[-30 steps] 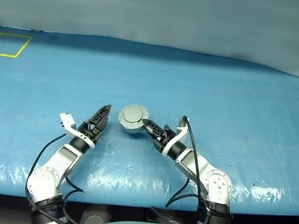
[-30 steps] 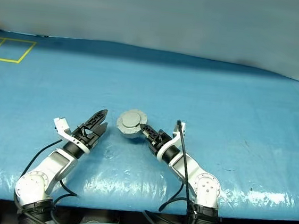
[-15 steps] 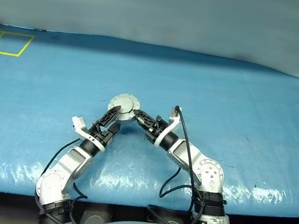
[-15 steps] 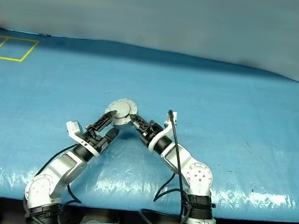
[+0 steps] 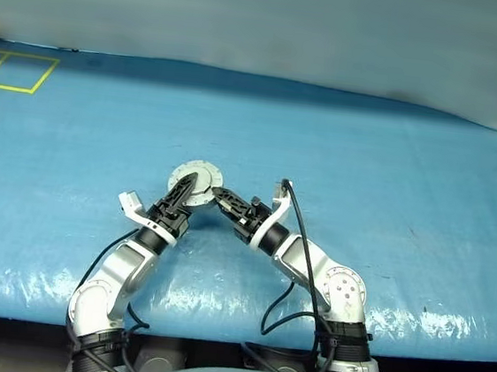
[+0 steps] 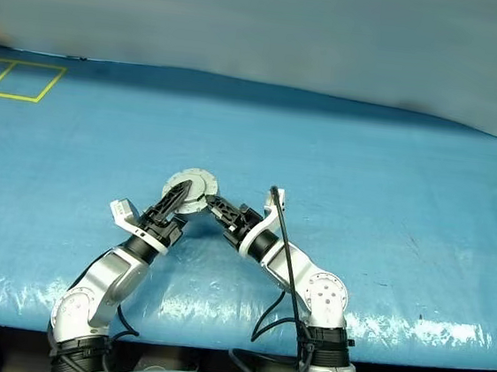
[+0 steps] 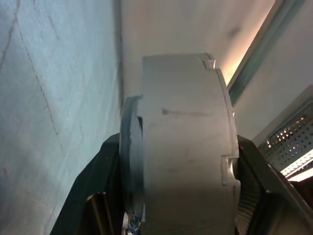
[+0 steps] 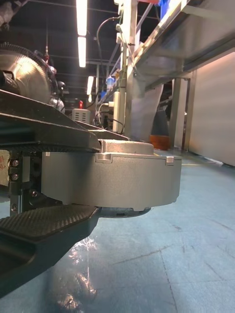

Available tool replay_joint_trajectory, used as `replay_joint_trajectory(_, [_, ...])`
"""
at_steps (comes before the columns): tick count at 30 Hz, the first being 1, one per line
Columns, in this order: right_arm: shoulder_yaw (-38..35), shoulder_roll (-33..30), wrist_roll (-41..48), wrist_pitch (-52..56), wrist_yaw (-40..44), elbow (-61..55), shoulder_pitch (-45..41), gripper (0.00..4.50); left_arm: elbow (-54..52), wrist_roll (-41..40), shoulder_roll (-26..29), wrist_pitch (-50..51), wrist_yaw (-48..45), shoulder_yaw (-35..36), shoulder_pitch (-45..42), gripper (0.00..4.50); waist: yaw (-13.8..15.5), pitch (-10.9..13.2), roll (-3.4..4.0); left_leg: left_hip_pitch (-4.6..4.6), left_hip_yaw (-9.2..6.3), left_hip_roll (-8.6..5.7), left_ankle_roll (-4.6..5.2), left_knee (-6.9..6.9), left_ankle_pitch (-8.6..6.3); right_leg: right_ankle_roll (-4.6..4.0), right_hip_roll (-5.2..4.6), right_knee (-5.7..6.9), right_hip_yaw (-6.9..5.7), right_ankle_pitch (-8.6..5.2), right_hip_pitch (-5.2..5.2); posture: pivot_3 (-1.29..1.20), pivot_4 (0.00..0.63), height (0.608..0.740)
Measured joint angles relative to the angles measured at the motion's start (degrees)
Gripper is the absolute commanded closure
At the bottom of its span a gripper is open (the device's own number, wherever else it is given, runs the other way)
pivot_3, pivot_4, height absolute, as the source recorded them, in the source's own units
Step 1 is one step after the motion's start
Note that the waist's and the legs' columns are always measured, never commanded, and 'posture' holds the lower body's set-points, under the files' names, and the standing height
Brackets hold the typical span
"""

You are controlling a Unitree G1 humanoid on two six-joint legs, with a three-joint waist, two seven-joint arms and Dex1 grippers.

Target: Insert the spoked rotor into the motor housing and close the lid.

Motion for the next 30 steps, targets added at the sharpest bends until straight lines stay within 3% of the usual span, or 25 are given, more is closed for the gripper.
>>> replay_joint_trajectory(1, [0.0, 0.0, -0.1, -0.1, 0.2, -0.2, 0.2, 3.3, 0.0, -0.1, 0.2, -0.1, 0.0, -0.1, 0.0, 2.16, 0.0, 0.0, 0.0, 0.0, 0.0, 0.0, 0.0, 0.0, 0.0, 0.0, 0.0, 0.0, 0.0, 0.0, 0.0, 0.0, 0.15, 0.74])
replay_joint_trajectory(7, [1.8, -0.6, -6.5, -1.3, 3.9, -4.3, 0.9, 1.27, 0.5, 0.7, 1.5, -1.5, 1.2, -0.4, -1.9, 2.16, 0.1, 0.0, 0.0, 0.0, -0.02, -0.01, 0.01, 0.03, 0.02, 0.02, 0.01, 0.03, -0.02, 0.02, 0.0, 0.0, 0.15, 0.74])
replay_joint_trajectory(11, [4.8, -6.6, -16.0, -3.4, 10.7, -9.7, 1.5, 0.04, 3.5, 4.9, 3.4, -4.5, 2.6, 0.6, -5.2, 2.16, 0.5, 0.0, 0.0, 0.01, -0.03, -0.08, 0.04, 0.07, 0.05, 0.09, -0.01, 0.02, -0.03, 0.06, 0.03, 0.0, 0.15, 0.74])
replay_joint_trajectory(16, [11.1, -17.0, -37.3, -11.8, 18.4, -13.5, 3.2, 0.0, 11.3, 11.1, 8.2, -8.1, 3.0, 3.6, -11.9, 2.16, 0.9, 0.0, -0.01, 0.01, -0.03, -0.11, 0.03, 0.11, 0.11, 0.13, 0.0, 0.04, -0.02, 0.09, 0.03, 0.0, 0.15, 0.74])
replay_joint_trajectory(23, [16.4, -15.2, -57.2, -30.9, 24.0, -11.5, 9.4, 0.0, 24.1, 18.0, 11.8, -10.1, 0.2, 5.5, -22.6, 2.16, 1.3, 0.0, -0.02, 0.0, 0.0, -0.18, -0.03, 0.13, 0.15, 0.19, -0.06, 0.01, -0.01, 0.13, 0.04, 0.0, 0.15, 0.74])
replay_joint_trajectory(30, [18.9, -14.7, -74.1, -44.0, 23.2, -5.9, 11.7, 0.0, 39.7, 26.6, 13.1, -13.9, -5.3, 7.0, -33.4, 2.16, 1.4, 0.0, -0.04, -0.01, 0.01, -0.2, -0.24, 0.16, 0.28, 0.22, -0.03, 0.01, -0.01, 0.15, 0.03, 0.0, 0.15, 0.74])
